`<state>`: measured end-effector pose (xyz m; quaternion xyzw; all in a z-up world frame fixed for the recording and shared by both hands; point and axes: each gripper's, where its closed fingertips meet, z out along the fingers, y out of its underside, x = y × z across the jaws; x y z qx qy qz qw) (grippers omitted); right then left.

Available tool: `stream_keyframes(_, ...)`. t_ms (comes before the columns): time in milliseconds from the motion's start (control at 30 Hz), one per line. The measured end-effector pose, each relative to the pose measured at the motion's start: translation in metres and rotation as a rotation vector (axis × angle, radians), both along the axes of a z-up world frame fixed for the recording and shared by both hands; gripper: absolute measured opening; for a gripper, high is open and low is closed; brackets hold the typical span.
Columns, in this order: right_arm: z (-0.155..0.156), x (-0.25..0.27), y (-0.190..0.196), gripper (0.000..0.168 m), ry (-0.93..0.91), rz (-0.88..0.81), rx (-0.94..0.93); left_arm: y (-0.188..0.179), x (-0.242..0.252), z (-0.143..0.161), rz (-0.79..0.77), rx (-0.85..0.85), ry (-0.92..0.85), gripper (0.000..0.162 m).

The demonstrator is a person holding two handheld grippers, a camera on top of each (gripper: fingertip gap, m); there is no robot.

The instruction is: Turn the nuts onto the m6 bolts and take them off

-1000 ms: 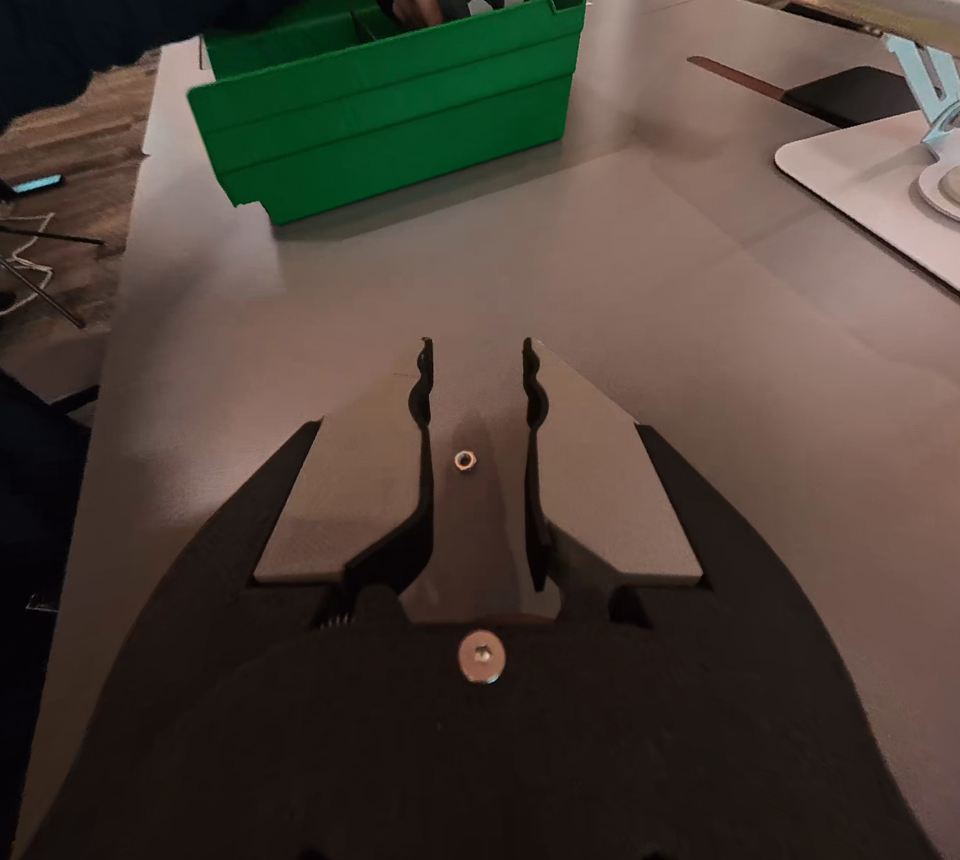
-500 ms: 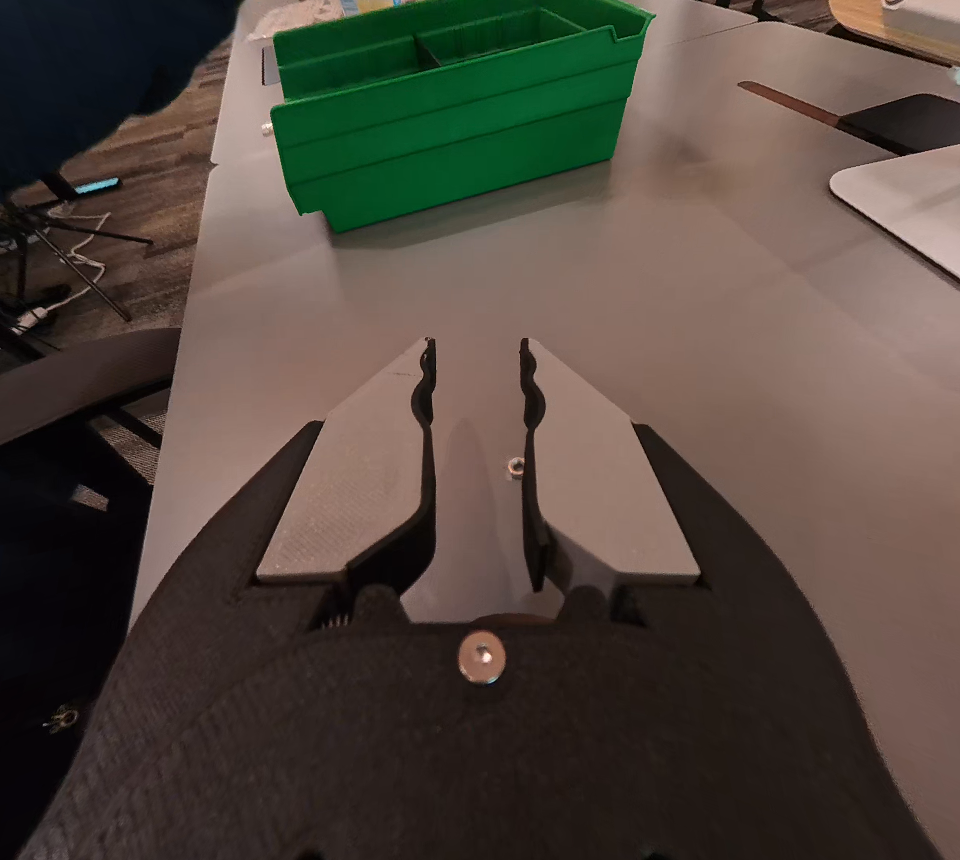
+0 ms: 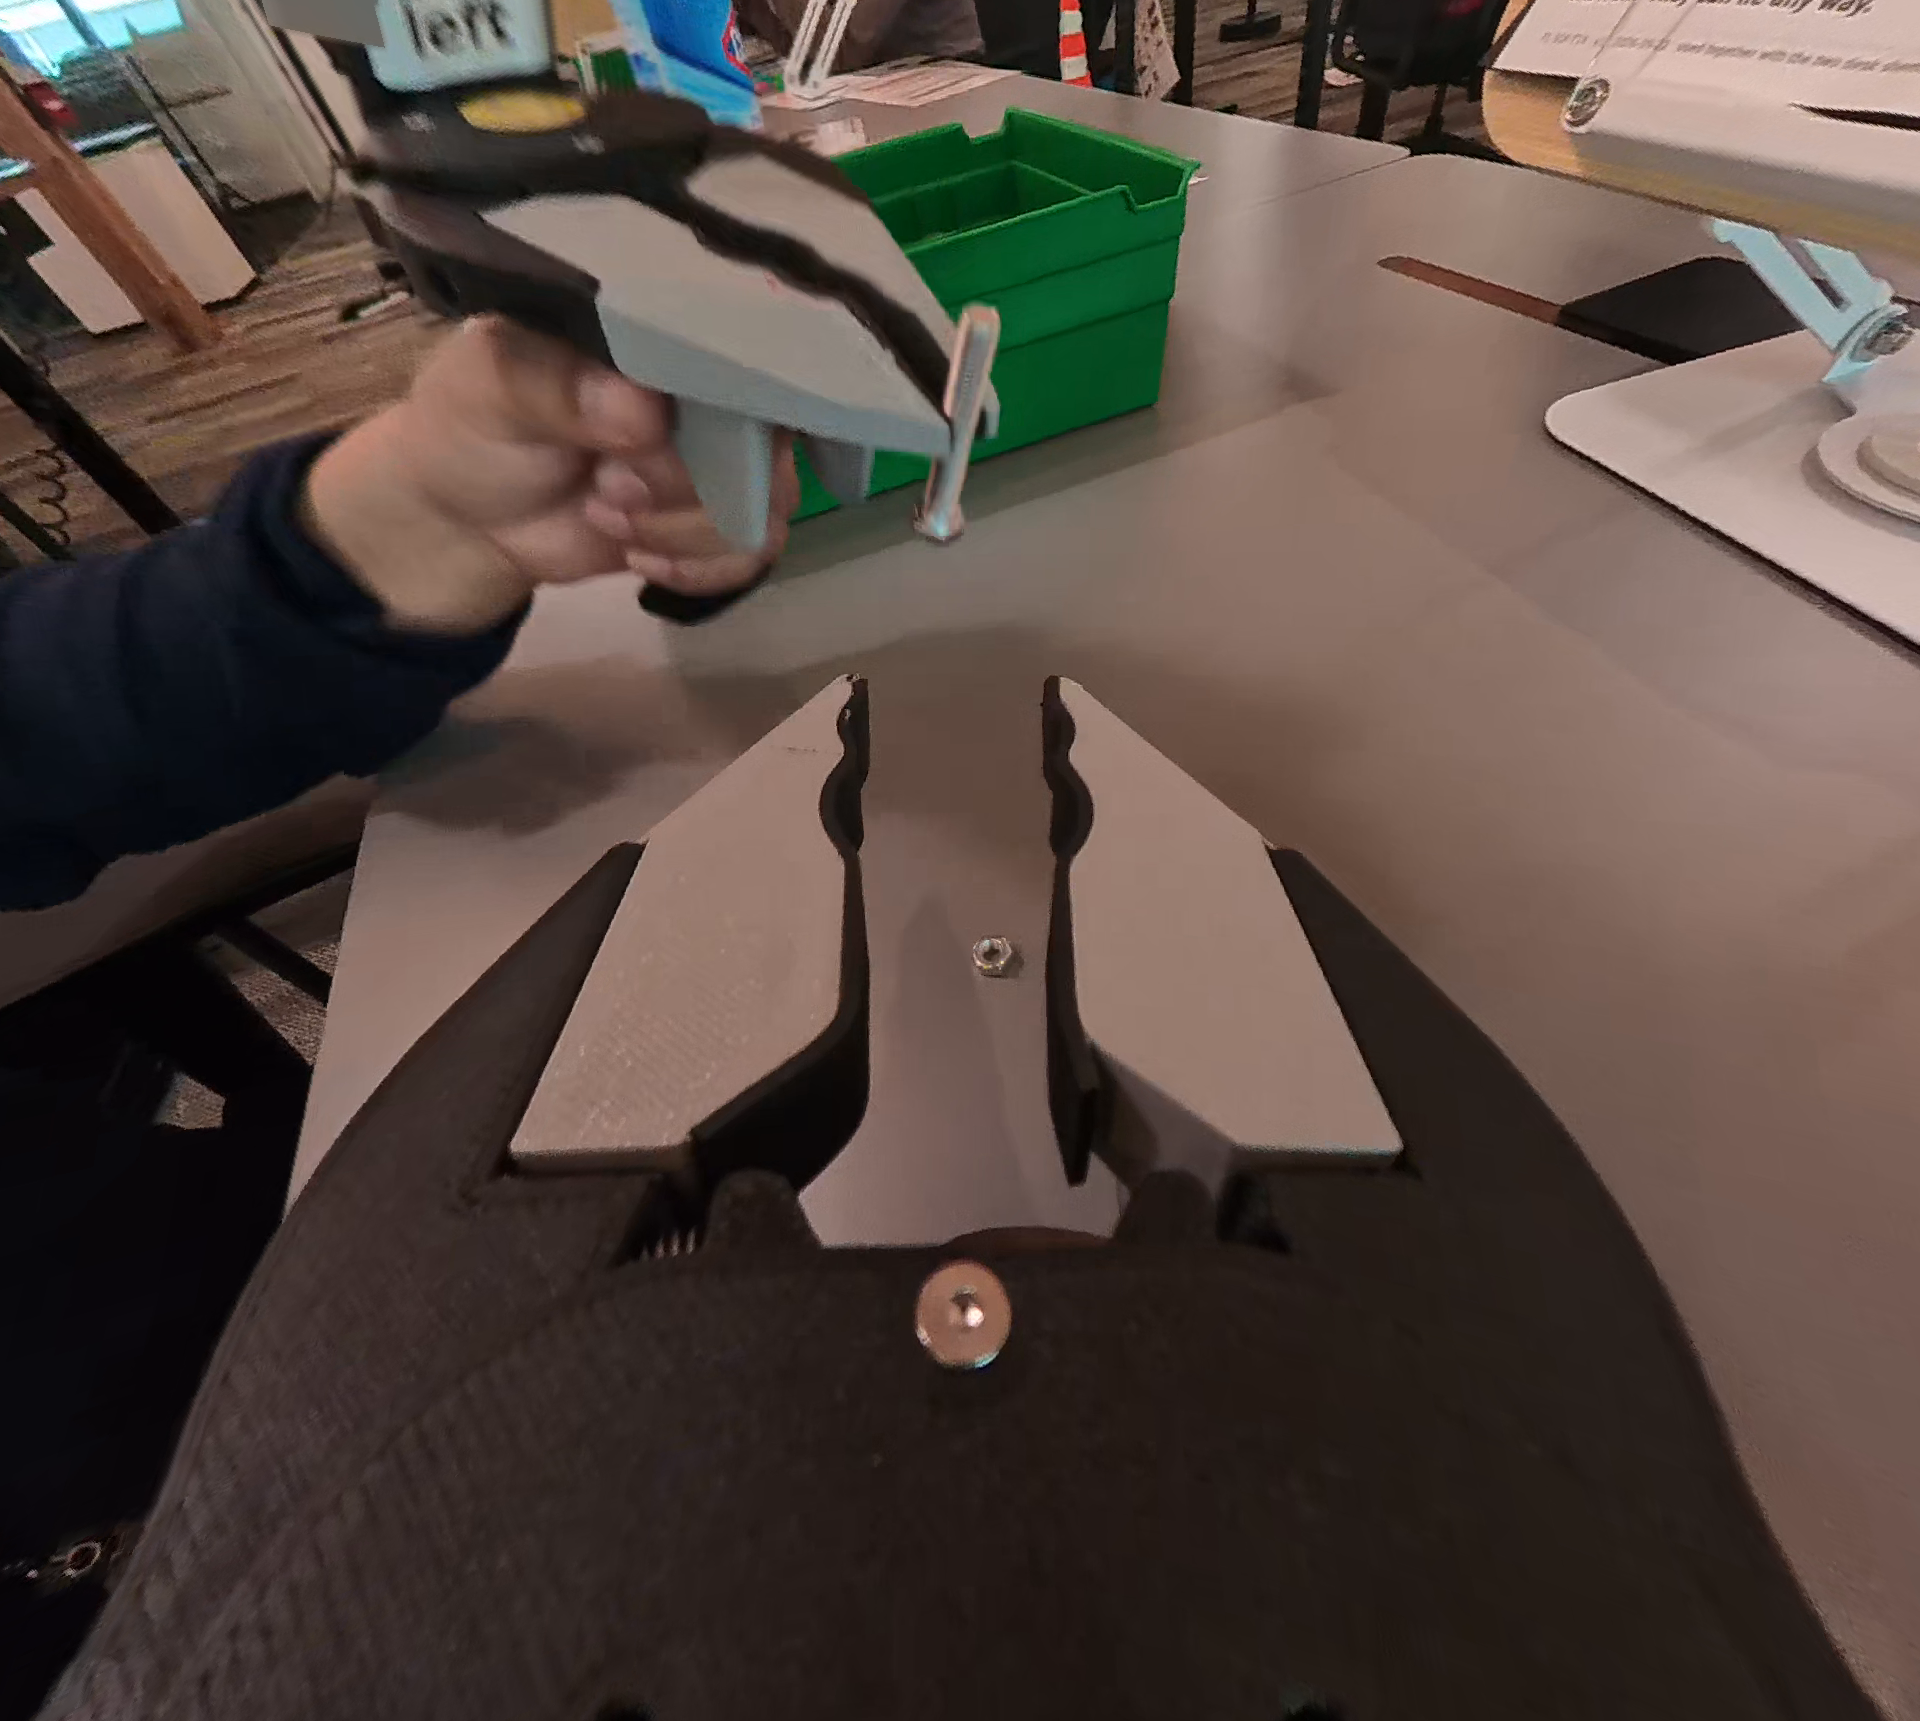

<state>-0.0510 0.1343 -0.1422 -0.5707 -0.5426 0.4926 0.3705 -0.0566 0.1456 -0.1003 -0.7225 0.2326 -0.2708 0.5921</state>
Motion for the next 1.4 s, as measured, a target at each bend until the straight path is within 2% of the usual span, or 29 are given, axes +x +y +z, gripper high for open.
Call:
stream_keyframes(133,-0.001,-0.001,0.004,0.031,-0.008,-0.019,-0.001,0.000,0.003,-0.006,-0.082,-0.037,-0.178,0.004)
stream_keyframes(200,0.001,-0.001,0.004,0.030,0.003,-0.018,-0.013,0.000,-0.001,-0.006,-0.066,0.000,-0.194,0.004)
stream_keyframes(300,0.000,-0.002,0.005,0.030,0.003,-0.017,-0.033,0.002,-0.007,-0.022,-0.051,-0.080,-0.216,0.004)
stream_keyframes(400,0.004,-0.001,0.007,0.030,0.023,-0.023,-0.042,0.001,-0.005,-0.017,-0.069,-0.073,-0.251,0.004)
stream_keyframes(900,0.026,0.003,-0.002,0.025,0.142,0.061,-0.198,-0.014,0.029,-0.039,-0.201,-0.096,-0.089,0.004)
stream_keyframes(1067,0.025,0.003,-0.007,0.000,0.145,0.096,-0.227,-0.013,0.035,-0.040,-0.208,-0.096,-0.104,0.004)
stream_keyframes(1200,0.022,0.001,-0.008,0.012,0.127,0.097,-0.225,-0.013,0.038,-0.045,-0.205,-0.094,-0.074,0.004)
stream_keyframes(1400,0.022,0.002,-0.008,0.013,0.128,0.095,-0.229,-0.014,0.039,-0.042,-0.212,-0.087,-0.088,0.004)
